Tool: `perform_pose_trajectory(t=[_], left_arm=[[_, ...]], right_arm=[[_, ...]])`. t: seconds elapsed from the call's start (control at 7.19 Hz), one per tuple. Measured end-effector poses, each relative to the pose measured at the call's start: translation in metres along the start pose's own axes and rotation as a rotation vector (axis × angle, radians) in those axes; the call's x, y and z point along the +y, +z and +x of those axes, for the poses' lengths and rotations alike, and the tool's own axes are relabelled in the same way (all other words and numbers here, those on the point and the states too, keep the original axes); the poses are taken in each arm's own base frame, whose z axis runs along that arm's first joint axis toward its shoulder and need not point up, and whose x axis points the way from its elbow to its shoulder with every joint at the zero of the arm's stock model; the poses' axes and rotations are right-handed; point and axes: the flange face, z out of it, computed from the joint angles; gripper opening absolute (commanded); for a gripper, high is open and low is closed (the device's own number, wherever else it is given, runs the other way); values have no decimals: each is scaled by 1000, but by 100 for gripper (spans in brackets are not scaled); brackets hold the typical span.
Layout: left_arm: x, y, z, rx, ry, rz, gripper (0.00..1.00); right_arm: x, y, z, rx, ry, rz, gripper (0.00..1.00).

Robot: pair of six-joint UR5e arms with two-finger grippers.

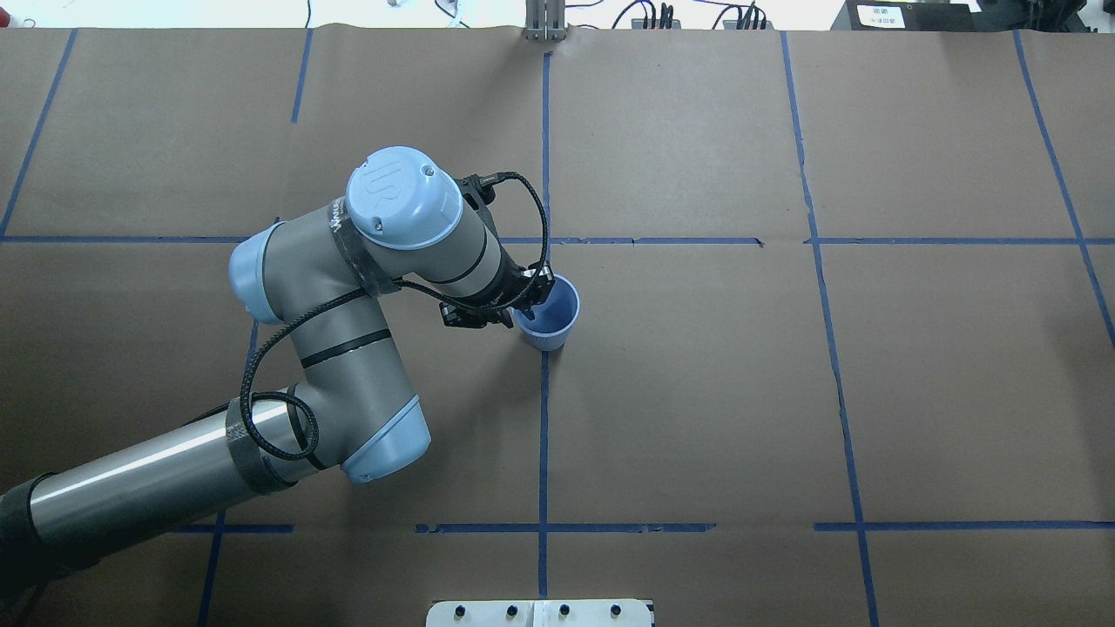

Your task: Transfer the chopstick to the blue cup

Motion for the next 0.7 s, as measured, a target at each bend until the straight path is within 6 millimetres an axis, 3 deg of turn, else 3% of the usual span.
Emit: perform_pose_trajectory(t=[0.28, 0.56, 0.7], left_arm=[[-2, -28, -10, 7, -6, 32, 100], [-18, -51, -44, -3, -31, 66, 100], [-28, -58, -60, -10, -41, 81, 100]], right_arm=[[0, 1, 7, 53, -12, 5, 99], [-7, 1, 16, 135, -42, 18, 98], [-20, -2, 21, 198, -82, 51, 98]])
